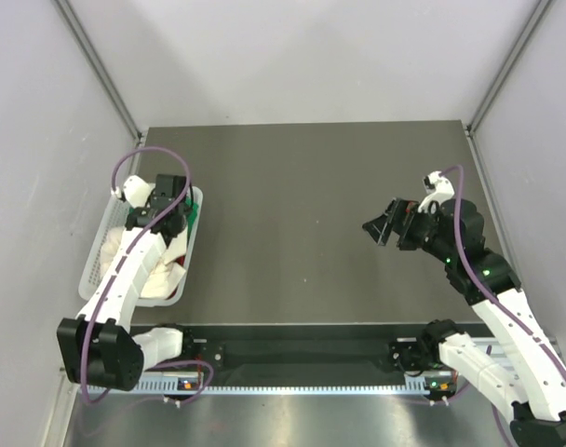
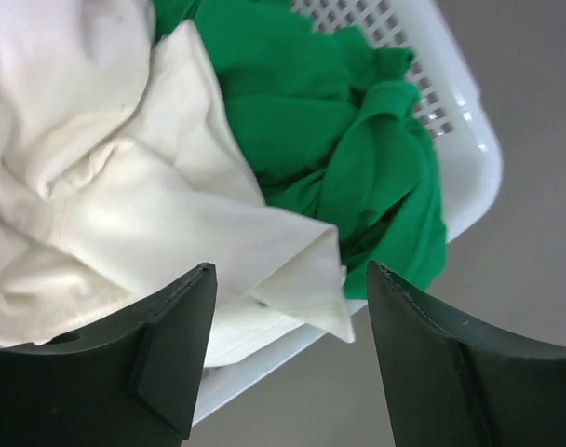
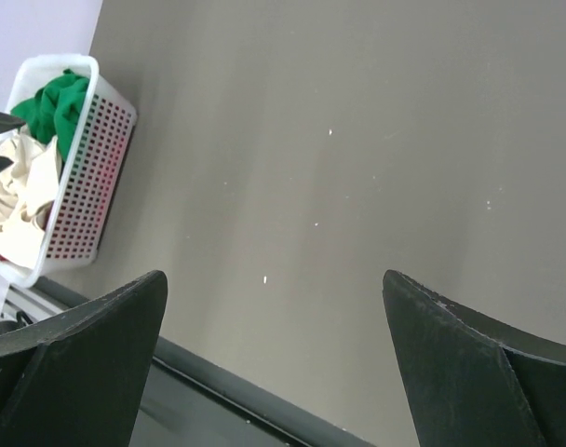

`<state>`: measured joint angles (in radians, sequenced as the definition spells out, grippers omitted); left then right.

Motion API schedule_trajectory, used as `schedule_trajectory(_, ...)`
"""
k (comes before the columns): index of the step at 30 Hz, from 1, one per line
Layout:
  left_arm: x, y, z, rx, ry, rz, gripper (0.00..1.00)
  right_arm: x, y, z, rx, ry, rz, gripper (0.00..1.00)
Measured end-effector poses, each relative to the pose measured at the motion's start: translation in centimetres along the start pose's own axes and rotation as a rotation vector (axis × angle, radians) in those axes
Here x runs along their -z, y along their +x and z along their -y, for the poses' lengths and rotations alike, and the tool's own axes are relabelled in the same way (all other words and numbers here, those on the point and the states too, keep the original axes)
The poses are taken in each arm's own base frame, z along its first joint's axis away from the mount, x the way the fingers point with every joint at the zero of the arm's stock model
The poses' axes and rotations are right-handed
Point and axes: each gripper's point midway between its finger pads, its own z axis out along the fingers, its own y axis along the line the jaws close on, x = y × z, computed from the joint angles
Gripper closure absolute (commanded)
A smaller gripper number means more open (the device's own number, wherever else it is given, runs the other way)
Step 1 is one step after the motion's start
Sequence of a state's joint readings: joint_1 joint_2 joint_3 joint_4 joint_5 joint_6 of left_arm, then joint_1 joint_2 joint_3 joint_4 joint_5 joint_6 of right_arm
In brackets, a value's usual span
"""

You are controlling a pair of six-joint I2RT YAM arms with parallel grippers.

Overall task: Fold and stack the t-shirts
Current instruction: Grab the tshirt from the pile

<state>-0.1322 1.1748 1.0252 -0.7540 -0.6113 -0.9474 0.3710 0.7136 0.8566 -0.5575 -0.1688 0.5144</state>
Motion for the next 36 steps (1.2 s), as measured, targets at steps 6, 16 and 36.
schedule_trajectory(6, -1.8, 2.7, -3.6, 0.084, -0.141, -0.032, 0.35, 0.1, 0.3, 0.1, 0.014, -0.001, -0.015, 0.00)
schedule_trajectory(16, -4.9, 4.5, -9.8, 0.284, -0.324, -0.096, 1.00, 0.4, 0.4, -0.2, 0.015, -0.014, -0.012, 0.00)
schedule_trajectory(36, 4.0, -7.9, 0.3, 0.112, 0.245, 0.027, 1.00, 0.9, 0.8, -0.3, -0.006, -0.019, -0.023, 0.00)
